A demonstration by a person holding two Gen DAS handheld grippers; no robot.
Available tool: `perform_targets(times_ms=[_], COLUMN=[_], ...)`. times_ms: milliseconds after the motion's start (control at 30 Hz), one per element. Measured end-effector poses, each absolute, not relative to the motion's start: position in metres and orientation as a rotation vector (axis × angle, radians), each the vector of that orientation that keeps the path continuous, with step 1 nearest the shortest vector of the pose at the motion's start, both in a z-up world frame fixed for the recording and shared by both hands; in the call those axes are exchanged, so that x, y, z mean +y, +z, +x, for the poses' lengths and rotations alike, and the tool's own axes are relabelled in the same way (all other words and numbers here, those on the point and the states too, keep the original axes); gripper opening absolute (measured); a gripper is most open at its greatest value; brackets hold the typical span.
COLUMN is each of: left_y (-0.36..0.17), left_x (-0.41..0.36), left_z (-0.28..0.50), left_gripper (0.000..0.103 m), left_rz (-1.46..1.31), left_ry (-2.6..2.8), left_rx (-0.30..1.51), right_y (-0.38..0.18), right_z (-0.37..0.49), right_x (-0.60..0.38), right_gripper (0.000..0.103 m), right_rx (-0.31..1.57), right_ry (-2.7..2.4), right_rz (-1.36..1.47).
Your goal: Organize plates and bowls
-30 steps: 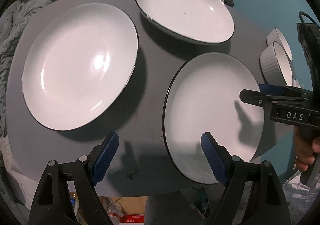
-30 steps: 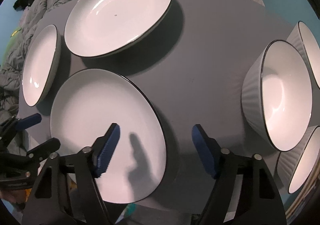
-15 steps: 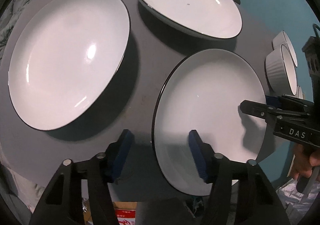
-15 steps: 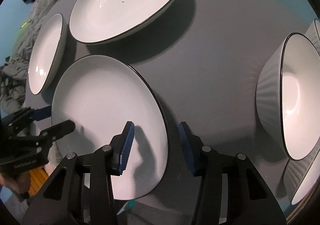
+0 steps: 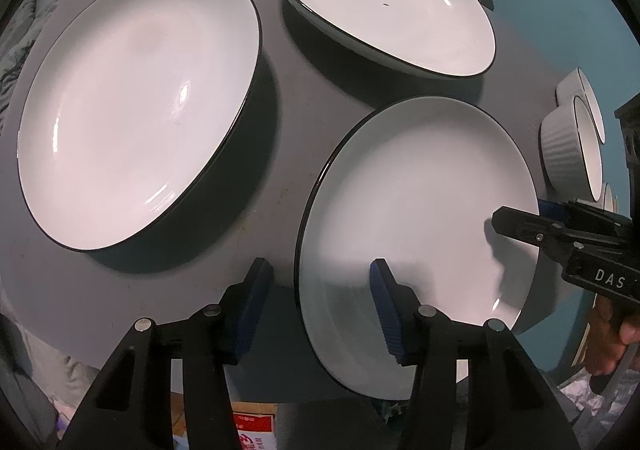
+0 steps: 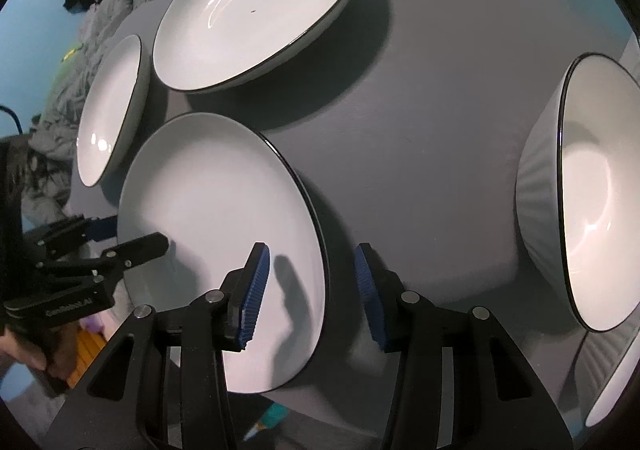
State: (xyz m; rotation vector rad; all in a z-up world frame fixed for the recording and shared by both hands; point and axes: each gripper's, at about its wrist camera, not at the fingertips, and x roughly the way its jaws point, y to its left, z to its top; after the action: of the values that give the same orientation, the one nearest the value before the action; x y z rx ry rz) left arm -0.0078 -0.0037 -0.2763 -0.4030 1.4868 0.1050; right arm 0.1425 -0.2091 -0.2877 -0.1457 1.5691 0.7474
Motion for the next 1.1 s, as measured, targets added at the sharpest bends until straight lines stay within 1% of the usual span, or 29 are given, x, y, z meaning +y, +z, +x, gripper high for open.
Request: perform_targets(times_ms=[100, 167, 233, 267, 333, 400, 433, 467, 567, 667, 867, 1100], left_y=[-0.284, -0.285, -0.284, -0.285, -0.286, -0.288, -0.287, -0.288, -0.290, -0.290, -0.295, -0.308], left_x=[-0.012, -0.011, -0.007, -0.005, -0.002, 0.002, 0.003, 0.003, 0.006, 0.009, 0.010, 0.015], left_z=[-0.004, -0.005, -0.004, -0.004, -0.002, 0.000, -0.002, -0.002, -0.002, -0.003, -0.003, 0.005], left_gripper=[0.051, 0.048, 0.048, 0.047, 0.046, 0.042, 0.039, 0.034, 0.026, 0.024, 0.024, 0.024], left_rz=[-0.410, -0.412, -0.427, -0.441, -0.450, -0.445, -0.445, -0.447, -0.472, -0.486, -0.474, -0.458], left_ry=[0.117, 0.124, 0.128, 0.129, 0.122, 0.116, 0.115, 0.110, 0.080, 0.051, 0.029, 0.003], left_rx=[1.488, 1.488, 1.491, 1.497, 1.511, 1.526, 1.528, 1.527, 1.528, 1.537, 1.537, 1.543], right_y=[-0.288, -0.288, -0.289, -0.288, -0.289, -0.294, -0.293, -0.293, -0.292, -0.293, -0.298, -0.298], right_z=[0.147, 0.135, 0.135, 0.135, 0.136, 0.136, 0.135, 0.134, 0.132, 0.134, 0.137, 0.137], right_x=[-0.215, -0.213, -0.212, -0.210, -0.210, -0.211, -0.212, -0.212, -0.210, -0.208, -0.204, -0.209], right_gripper=[0.045, 0.039, 0.029, 0.029, 0.017, 0.016, 0.016, 0.016, 0.016, 0.017, 0.016, 0.017], right_rx=[1.592, 1.597, 1.607, 1.615, 1.643, 1.706, 1.702, 1.697, 1.697, 1.711, 1.745, 1.738], right_ry=[0.742, 0.727, 0.704, 0.698, 0.711, 0.719, 0.719, 0.723, 0.725, 0.716, 0.703, 0.696], right_rz=[-0.131, -0.146, -0.162, -0.159, -0.116, -0.061, -0.064, -0.073, -0.070, -0.065, -0.038, -0.036])
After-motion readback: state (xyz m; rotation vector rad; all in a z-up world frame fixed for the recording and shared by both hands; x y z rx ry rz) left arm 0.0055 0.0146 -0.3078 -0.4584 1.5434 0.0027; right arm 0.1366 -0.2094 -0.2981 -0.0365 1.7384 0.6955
